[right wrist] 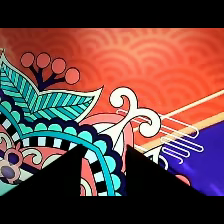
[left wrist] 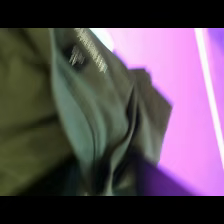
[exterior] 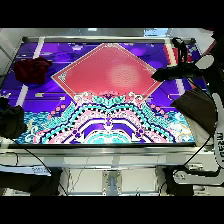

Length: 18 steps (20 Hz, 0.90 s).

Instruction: Fold the shirts.

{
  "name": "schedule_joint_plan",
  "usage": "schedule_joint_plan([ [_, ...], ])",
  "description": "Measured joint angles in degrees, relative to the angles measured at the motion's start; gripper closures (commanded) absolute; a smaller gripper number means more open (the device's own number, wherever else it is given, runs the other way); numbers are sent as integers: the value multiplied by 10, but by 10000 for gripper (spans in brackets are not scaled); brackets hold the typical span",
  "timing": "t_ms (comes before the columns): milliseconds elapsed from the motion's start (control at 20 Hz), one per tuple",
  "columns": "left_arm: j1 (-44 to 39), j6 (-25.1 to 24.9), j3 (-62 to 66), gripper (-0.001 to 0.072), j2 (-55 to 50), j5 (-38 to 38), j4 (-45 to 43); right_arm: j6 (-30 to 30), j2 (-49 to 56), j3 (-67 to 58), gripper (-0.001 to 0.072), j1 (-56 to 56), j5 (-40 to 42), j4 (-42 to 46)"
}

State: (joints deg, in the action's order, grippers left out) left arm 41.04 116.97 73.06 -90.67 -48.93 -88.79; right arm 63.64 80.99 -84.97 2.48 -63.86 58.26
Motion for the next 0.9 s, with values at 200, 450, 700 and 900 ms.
schedule_joint_plan([
  [200,0,-38,2,696,-9,21,59,0,0,0,407,0,3,-22],
  [450,-40,-276,32,698,1,-40,354,9,-3,-1,402,0,0,-30],
  [700,-219,-418,114,698,27,-168,514,23,-47,-1,394,17,20,-22],
  [900,-422,-449,149,698,33,-181,539,26,-119,-1,395,82,28,-15],
])
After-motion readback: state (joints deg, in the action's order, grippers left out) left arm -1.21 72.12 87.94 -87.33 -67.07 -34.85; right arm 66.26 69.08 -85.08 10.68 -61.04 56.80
